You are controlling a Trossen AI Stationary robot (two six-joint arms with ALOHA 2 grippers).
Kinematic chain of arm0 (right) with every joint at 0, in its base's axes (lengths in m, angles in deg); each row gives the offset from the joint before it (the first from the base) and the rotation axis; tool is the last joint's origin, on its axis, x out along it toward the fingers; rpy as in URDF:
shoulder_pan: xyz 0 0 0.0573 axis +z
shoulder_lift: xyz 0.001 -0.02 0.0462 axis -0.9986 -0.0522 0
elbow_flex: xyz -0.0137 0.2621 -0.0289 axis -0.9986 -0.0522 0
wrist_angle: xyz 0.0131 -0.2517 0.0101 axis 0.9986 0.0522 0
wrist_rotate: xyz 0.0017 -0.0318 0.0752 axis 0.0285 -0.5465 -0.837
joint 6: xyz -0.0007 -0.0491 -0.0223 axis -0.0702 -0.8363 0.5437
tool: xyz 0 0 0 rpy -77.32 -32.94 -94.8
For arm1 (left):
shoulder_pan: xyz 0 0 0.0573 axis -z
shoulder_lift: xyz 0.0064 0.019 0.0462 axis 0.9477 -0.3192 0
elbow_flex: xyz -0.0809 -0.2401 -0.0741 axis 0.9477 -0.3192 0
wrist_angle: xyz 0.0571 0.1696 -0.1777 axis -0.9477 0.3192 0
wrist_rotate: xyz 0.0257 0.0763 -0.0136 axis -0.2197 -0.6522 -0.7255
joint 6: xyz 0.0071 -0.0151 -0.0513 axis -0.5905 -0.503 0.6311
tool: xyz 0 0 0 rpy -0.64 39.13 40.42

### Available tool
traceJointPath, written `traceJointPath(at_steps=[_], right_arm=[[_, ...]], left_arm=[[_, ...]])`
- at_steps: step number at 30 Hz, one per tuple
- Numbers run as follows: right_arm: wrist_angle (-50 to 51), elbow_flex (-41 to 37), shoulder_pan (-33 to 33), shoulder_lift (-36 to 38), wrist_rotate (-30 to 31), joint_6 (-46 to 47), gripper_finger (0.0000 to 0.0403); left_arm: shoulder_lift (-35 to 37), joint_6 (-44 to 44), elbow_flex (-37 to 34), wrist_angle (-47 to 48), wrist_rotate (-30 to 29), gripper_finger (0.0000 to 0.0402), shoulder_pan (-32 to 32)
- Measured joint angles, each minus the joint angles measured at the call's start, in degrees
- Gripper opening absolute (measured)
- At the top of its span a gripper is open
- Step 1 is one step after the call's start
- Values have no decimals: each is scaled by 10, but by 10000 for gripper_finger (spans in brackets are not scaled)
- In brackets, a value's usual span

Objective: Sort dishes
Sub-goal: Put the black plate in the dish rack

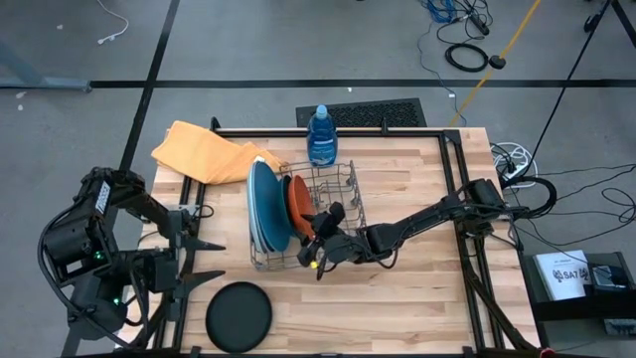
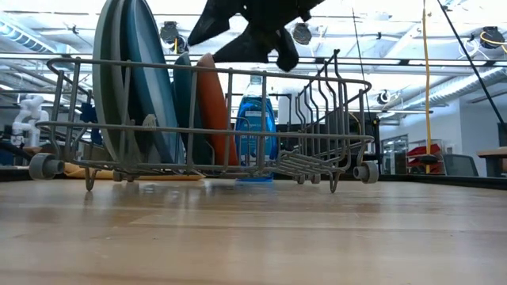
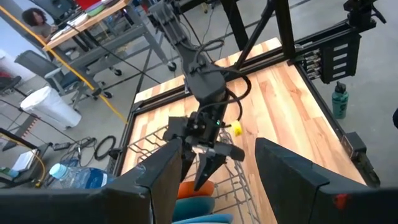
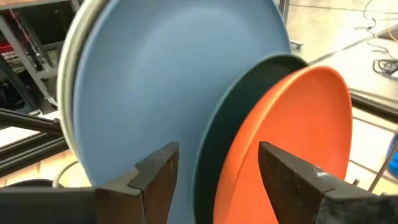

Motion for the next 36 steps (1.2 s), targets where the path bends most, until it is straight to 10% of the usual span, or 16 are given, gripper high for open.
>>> traceJointPath(at_steps=[22, 36], right_arm=[[82, 0, 3, 143, -13, -143, 215], [83, 1, 3, 180, -13, -206, 215]], left_arm=[[0, 93, -93, 10, 4, 205, -1], [0, 297, -329, -135, 215, 205, -5]])
